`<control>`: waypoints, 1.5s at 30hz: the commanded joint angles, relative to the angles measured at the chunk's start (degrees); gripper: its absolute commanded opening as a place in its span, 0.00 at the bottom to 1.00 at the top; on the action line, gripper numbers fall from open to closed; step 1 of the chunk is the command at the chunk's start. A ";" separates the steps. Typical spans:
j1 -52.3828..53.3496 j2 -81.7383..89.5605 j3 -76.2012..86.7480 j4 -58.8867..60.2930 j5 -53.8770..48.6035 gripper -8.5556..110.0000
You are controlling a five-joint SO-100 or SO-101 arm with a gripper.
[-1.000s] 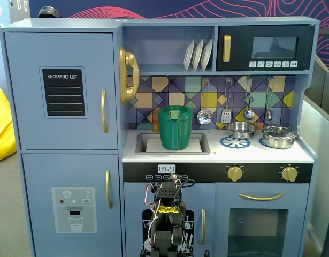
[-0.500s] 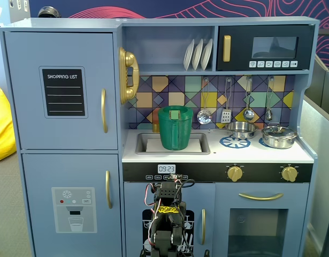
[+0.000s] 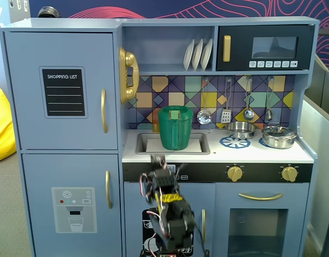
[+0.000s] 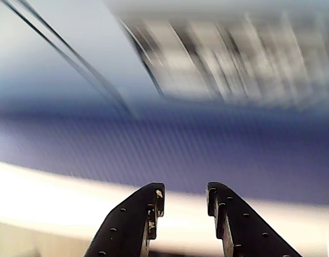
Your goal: Open the left cabinet door
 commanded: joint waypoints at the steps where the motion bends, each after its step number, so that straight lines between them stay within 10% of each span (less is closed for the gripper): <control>1: -6.33 -7.65 -14.77 -11.69 1.41 0.11; 18: -17.49 -29.62 -39.29 -49.57 -4.92 0.30; 45: -43.59 -38.50 -47.37 -56.25 -29.62 0.27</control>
